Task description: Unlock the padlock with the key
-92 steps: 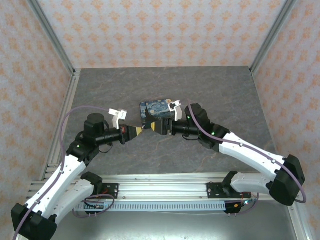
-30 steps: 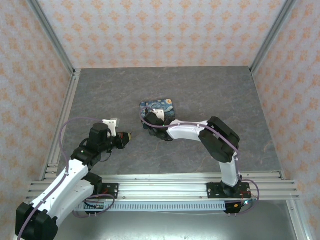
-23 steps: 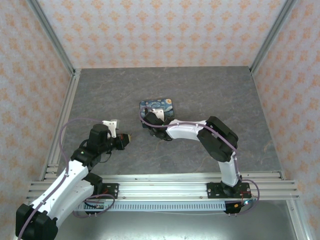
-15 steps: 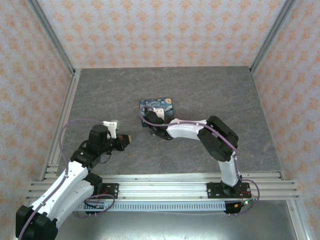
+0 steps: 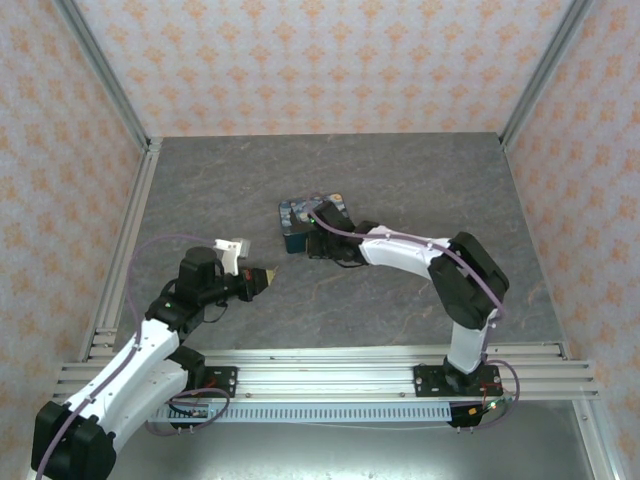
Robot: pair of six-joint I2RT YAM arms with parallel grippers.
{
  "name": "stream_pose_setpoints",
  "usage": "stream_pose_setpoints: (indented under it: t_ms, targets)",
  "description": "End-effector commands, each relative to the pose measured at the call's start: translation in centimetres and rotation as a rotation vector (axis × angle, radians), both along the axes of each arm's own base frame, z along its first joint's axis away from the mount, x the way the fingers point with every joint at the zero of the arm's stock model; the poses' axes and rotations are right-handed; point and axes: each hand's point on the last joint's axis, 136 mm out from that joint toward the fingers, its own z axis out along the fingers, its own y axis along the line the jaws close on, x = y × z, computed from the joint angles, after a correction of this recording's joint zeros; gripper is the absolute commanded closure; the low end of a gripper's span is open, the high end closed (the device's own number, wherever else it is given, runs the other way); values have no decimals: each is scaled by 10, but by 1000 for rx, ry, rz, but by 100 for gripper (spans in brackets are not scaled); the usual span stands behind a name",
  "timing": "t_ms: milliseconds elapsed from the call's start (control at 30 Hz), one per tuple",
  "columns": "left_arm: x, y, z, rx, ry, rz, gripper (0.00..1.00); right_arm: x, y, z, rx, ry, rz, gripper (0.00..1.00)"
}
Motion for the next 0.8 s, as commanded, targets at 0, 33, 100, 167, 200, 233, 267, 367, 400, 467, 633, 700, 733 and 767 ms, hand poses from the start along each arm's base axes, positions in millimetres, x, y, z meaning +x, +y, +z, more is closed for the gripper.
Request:
stream_pose_setpoints:
  t_ms: [0, 33, 100, 167, 200, 233, 267, 367, 400, 467, 633, 700, 733, 767]
  targets:
    - [0, -15, 17, -65, -103, -76, 100, -6, 15, 37, 162, 23, 37, 100]
    - [0, -17, 18, -62, -119, -83, 100, -6, 15, 41, 180, 33, 39, 100]
    - [2, -19, 18, -48, -157, -89, 100, -5, 16, 51, 217, 53, 46, 100]
    - [4, -19, 19, -37, -197, -87, 100, -4, 17, 61, 254, 74, 53, 100]
    - [6, -20, 20, -33, -218, -87, 100, -4, 18, 65, 273, 88, 55, 100]
    - [8, -20, 21, -26, -234, -87, 100, -3, 18, 67, 286, 99, 57, 100]
    - [9, -20, 21, -17, -249, -87, 100, -3, 19, 71, 302, 111, 61, 100]
    - [14, -21, 23, 12, -287, -91, 100, -3, 22, 79, 337, 146, 78, 100]
    - [16, -22, 23, 21, -297, -93, 100, -3, 23, 82, 347, 157, 83, 100]
    - [19, -24, 23, 32, -314, -105, 100, -3, 24, 85, 361, 176, 90, 100]
    - [31, -31, 20, 53, -346, -129, 100, -4, 29, 94, 383, 219, 121, 100]
    - [36, -33, 20, 66, -367, -132, 100, -5, 30, 98, 383, 228, 137, 100]
    - [39, -32, 19, 80, -377, -130, 100, -5, 30, 99, 383, 233, 143, 100]
    - [42, -32, 19, 95, -388, -129, 100, -5, 30, 98, 384, 241, 146, 100]
